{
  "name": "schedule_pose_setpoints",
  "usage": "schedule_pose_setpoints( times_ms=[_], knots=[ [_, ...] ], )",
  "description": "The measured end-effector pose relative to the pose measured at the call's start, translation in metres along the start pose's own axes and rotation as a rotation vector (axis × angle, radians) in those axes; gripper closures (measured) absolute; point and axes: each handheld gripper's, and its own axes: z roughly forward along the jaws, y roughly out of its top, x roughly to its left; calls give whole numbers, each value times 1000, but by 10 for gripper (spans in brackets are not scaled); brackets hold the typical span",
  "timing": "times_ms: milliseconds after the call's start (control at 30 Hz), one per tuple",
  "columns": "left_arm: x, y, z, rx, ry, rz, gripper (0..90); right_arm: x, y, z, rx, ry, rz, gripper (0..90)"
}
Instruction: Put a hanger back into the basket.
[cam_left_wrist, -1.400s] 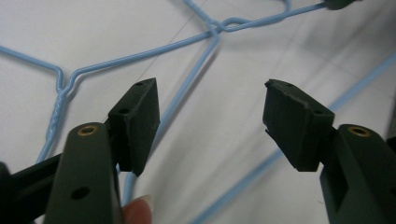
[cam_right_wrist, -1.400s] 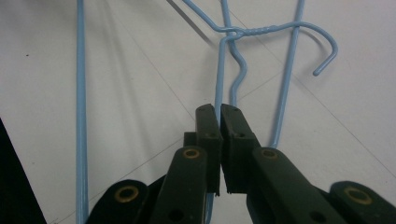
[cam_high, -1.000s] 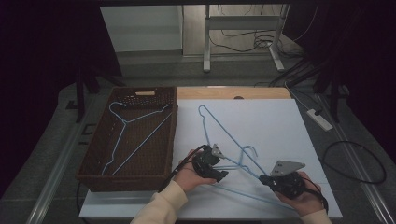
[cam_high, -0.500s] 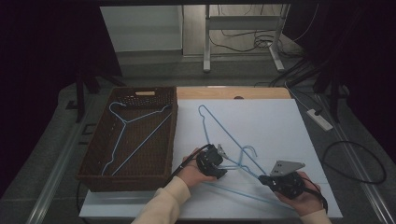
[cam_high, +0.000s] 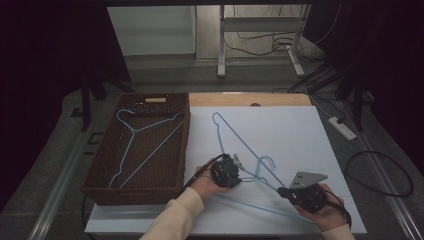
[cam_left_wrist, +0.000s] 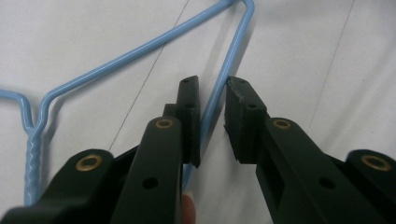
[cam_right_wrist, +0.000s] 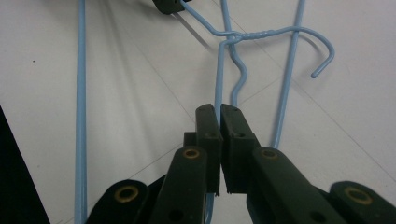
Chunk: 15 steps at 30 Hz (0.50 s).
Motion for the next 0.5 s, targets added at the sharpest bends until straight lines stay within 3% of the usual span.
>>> schedule_pose_setpoints(
  times_ms=[67,200,433,500],
  knots=[
    [-3,1,0,8,13,36,791,-1,0,-1,-2,-4,3,875],
    [-4,1,-1,9,13,70,812,-2,-2,-1,-2,-5,15,876],
    [-10,1,-7,0,1,118,848,-7,-5,1,5,-21,36,874],
    [-12,1,-10,-9,-2,114,866,-9,-6,0,-11,-13,50,900]
  ],
)
